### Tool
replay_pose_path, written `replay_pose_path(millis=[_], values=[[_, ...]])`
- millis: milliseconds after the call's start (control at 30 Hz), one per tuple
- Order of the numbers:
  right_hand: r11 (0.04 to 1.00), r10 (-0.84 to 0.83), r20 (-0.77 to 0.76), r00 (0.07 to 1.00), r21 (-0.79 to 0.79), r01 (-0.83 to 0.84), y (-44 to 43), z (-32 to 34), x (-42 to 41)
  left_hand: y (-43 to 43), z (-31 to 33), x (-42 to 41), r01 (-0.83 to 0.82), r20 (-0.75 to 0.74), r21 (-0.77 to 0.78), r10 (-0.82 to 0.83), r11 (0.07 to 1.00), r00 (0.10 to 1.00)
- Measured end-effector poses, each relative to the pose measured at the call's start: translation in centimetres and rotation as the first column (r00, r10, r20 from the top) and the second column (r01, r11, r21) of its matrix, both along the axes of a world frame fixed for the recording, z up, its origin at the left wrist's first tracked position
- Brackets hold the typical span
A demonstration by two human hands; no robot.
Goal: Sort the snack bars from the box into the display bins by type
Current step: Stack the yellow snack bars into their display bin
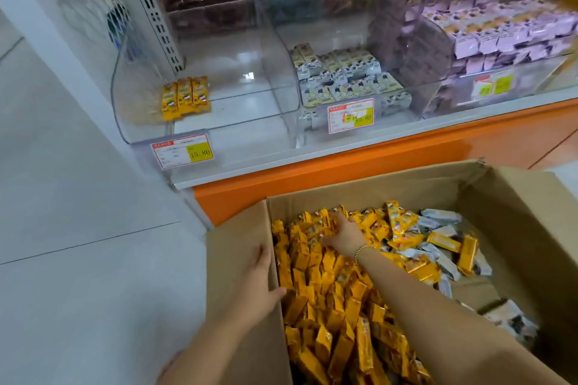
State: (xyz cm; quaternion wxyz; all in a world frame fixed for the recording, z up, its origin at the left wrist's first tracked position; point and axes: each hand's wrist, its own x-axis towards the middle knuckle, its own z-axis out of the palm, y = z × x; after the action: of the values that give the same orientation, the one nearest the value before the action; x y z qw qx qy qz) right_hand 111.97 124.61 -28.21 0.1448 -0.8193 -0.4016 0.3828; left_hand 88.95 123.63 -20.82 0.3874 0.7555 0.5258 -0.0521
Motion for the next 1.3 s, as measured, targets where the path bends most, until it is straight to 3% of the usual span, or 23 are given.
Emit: replay_pose_path(millis=[200, 300, 467, 533, 600, 700, 767, 833, 933, 1000, 1067, 1233, 1267, 1300], values=[[0.98, -0.181, 0.12, 0.976, 0.109, 0.168, 1.2, -1.3, -3.7, 0.6, -0.1, 0.3, 0.014, 0.037, -0.052, -0.012, 0.999, 0.999], [0.974, -0.176, 0.204, 0.963, 0.181, 0.139, 1.1, -1.8, -5.5, 0.7, -0.3, 0.4, 0.031, 0.032, -0.05, -0.029, 0.998, 0.999], [0.981, -0.162, 0.172, 0.972, 0.138, 0.139, 1.1, -0.4, -4.5, 1.0, -0.3, 0.8, 0.067, -0.006, -0.025, -0.067, 0.997, 0.998], [0.947, -0.276, 0.049, 0.96, 0.182, 0.263, 0.3, 1.7, -2.9, 0.9, 0.1, 0.9, 0.085, -0.052, -0.001, -0.085, 0.996, 0.995], [0.866, -0.37, -0.249, 0.895, 0.255, 0.429, -1.1, 4.8, -1.4, 1.0, 0.5, 1.1, 0.088, -0.094, 0.001, -0.088, 0.996, 0.992], [0.783, -0.223, -0.66, 0.718, 0.316, 0.535, -3.6, 10.4, -0.3, 1.5, 2.7, 1.6, -0.057, 0.014, -0.14, 0.059, 0.988, 0.998], [0.769, -0.059, -0.749, 0.66, 0.388, 0.509, -4.9, 13.9, -0.7, 1.6, 5.4, 2.1, -0.17, 0.284, -0.312, 0.262, 0.935, 0.922], [0.733, 0.06, -0.783, 0.619, 0.456, 0.505, -5.7, 16.6, -1.7, 1.1, 8.3, 2.9, -0.146, 0.57, -0.509, 0.46, 0.848, 0.681], [0.677, 0.146, -0.783, 0.604, 0.524, 0.516, -6.6, 19.8, -3.6, 0.3, 12.4, 3.4, -0.093, 0.724, -0.588, 0.575, 0.803, 0.382], [0.667, 0.186, -0.767, 0.614, 0.557, 0.495, -6.9, 21.4, -5.0, 0.2, 14.3, 2.9, -0.132, 0.739, -0.602, 0.612, 0.788, 0.281], [0.676, 0.219, -0.736, 0.641, 0.588, 0.444, -6.9, 22.6, -6.1, 0.2, 15.7, 1.8, -0.167, 0.738, -0.6, 0.622, 0.783, 0.262], [0.67, 0.318, -0.651, 0.69, 0.669, 0.322, -6.3, 24.5, -8.1, 1.4, 19.1, -0.3, -0.267, 0.765, -0.499, 0.564, 0.825, 0.313], [0.654, 0.333, -0.567, 0.753, 0.714, 0.249, -6.0, 24.7, -8.3, 1.7, 19.9, -0.6, -0.271, 0.766, -0.496, 0.562, 0.825, 0.311], [0.626, 0.322, -0.391, 0.862, 0.771, 0.116, -5.7, 24.9, -8.3, 2.2, 20.5, -0.9, -0.277, 0.768, -0.489, 0.559, 0.827, 0.312]])
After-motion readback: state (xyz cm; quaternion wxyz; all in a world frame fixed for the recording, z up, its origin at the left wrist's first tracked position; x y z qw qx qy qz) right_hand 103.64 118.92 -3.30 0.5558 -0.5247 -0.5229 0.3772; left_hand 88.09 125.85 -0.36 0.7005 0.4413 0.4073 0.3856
